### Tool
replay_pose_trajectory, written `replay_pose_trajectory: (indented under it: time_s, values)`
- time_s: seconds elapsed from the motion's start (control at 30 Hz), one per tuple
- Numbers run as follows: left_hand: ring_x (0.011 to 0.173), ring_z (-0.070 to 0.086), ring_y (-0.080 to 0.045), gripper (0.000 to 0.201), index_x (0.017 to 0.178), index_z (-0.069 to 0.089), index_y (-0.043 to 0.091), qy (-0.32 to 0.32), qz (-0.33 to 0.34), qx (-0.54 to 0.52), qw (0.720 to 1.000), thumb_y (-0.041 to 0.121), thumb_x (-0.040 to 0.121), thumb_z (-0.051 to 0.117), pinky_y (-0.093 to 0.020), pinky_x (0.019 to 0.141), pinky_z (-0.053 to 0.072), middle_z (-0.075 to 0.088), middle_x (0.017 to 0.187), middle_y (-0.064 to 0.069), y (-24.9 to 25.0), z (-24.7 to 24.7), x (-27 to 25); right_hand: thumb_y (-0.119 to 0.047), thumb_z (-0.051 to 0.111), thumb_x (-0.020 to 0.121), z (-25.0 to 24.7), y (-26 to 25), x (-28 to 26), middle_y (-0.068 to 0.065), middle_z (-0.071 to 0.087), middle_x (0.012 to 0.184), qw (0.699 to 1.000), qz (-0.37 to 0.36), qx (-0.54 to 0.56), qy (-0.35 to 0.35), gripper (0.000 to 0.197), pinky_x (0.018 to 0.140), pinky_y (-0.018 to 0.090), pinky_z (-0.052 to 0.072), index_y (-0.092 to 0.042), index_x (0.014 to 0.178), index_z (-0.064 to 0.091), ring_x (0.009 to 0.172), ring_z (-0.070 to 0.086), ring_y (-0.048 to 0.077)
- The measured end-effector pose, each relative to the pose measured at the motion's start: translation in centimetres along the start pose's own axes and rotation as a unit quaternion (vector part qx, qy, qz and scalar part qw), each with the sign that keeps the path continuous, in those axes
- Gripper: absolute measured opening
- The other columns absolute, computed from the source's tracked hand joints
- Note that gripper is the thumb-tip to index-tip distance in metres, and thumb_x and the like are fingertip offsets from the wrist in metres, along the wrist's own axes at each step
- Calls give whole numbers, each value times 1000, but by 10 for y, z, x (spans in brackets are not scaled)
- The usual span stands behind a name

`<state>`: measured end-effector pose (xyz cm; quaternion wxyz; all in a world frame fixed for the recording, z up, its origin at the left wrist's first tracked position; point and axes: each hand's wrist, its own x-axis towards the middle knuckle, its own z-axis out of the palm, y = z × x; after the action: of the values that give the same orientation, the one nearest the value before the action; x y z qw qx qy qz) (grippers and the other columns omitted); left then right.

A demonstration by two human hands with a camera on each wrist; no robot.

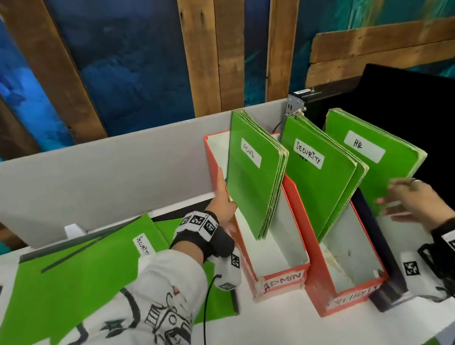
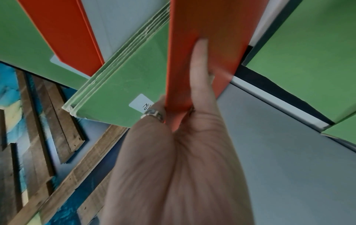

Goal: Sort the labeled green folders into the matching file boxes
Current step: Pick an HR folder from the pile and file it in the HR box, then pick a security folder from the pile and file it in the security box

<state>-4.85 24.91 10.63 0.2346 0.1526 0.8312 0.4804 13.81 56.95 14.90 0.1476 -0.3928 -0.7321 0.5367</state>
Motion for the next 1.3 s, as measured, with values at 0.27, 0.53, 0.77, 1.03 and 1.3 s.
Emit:
replay_pose_trajectory:
  time_s: [0.27, 0.53, 0.77, 1.03, 1.3]
  values:
    - [130, 43, -33, 89, 141, -16, 49, -62, -63, -60, 994, 30, 92, 55, -52, 85, 53, 12, 158, -3, -36, -23, -40, -18, 44, 97, 42, -54, -59, 2, 66, 78, 981, -175, 15, 77, 23, 53, 26, 46, -19, 120, 45, 37, 56, -1]
    - [134, 37, -32, 71, 149, 9, 31, -35, -109, 0, 993, 23, 94, 53, -46, 89, 49, 22, 155, -11, -104, -104, -81, -14, 40, 97, 116, -74, -126, 3, 66, 72, 960, -258, 27, 107, 14, 48, 18, 51, -23, 105, 46, 41, 59, 3]
    - [136, 36, -29, 62, 148, 21, 21, -21, -126, 113, 985, 19, 94, 52, -32, 93, 44, 25, 154, -13, -170, -156, -104, -10, 40, 96, 187, -85, -185, -3, 66, 57, 946, -308, 74, 72, 30, 51, 25, 52, -39, 90, 48, 46, 58, 9]
    - [139, 33, -28, 70, 150, 10, 21, -68, -188, 212, 957, 25, 94, 52, -33, 111, 32, 22, 156, -6, -247, -186, -131, -2, 41, 96, 298, -30, -213, 10, 62, 60, 967, -209, 10, -145, 24, 43, 16, 44, -22, 90, 53, 41, 55, 4]
    - [144, 17, -37, 86, 148, -9, 31, -107, -218, 220, 945, 27, 92, 55, -46, 117, 21, 21, 156, -9, -280, -187, -142, -7, 45, 95, 402, 46, -206, 9, 67, 87, 955, -44, -136, -261, 15, 47, 14, 42, -16, 104, 52, 61, 54, 14]
